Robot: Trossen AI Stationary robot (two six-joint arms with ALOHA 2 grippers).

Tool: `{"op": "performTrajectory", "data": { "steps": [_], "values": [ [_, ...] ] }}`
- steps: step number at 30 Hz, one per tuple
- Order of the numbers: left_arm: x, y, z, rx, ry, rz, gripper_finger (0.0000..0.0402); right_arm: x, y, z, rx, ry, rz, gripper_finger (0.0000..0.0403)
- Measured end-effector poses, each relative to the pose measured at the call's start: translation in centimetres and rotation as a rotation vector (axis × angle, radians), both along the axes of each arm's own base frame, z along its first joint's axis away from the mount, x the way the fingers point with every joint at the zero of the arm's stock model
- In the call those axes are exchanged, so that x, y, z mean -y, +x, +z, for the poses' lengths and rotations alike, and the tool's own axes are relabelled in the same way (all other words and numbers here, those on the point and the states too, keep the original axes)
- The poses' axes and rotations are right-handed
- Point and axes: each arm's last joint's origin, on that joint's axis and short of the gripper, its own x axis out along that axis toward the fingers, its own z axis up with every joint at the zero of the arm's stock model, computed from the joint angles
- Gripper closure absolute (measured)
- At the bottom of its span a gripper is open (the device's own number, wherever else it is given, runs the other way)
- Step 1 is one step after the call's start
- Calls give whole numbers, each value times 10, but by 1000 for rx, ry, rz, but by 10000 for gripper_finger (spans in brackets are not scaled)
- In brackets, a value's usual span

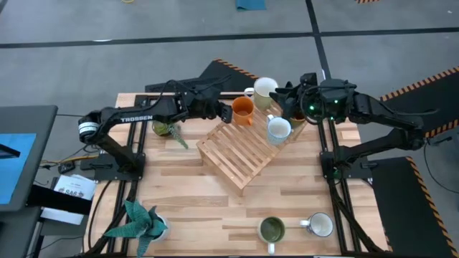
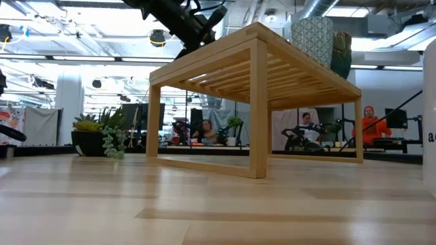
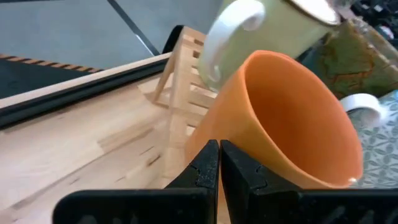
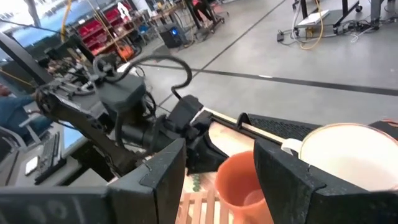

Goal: Place coffee mugs
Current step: Put the orange mug on the shelf, then put the blue white mug on the shelf

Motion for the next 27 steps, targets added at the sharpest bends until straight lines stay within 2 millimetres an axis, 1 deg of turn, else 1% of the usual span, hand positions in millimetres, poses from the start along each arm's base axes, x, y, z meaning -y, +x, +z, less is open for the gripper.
{"op": "performTrajectory", "data": {
  "steps": [5, 11, 18, 20, 22, 23, 25, 27],
  "values": [
    [6, 3, 2, 26, -8, -4, 401, 0, 0, 0, 0, 0, 0, 188],
    [7, 5, 6, 87, -17, -10, 401, 0, 0, 0, 2, 0, 0, 188],
    [12, 7, 7, 99, -17, -19, 401, 0, 0, 0, 2, 0, 0, 188],
    [12, 7, 8, 94, 9, -28, 401, 0, 0, 0, 2, 0, 0, 188],
    [5, -2, 15, 89, 34, -17, 401, 0, -1, 1, 4, 0, 1, 188],
    [1, -9, 22, 105, 47, -2, 401, -1, -3, 1, 7, 2, 9, 188],
    [-6, -29, 44, 160, 101, 37, 401, -2, -6, 4, 21, 4, 49, 188],
    [-8, -50, 66, 206, 172, 57, 401, -4, -9, 6, 28, 4, 115, 188]
  ]
}}
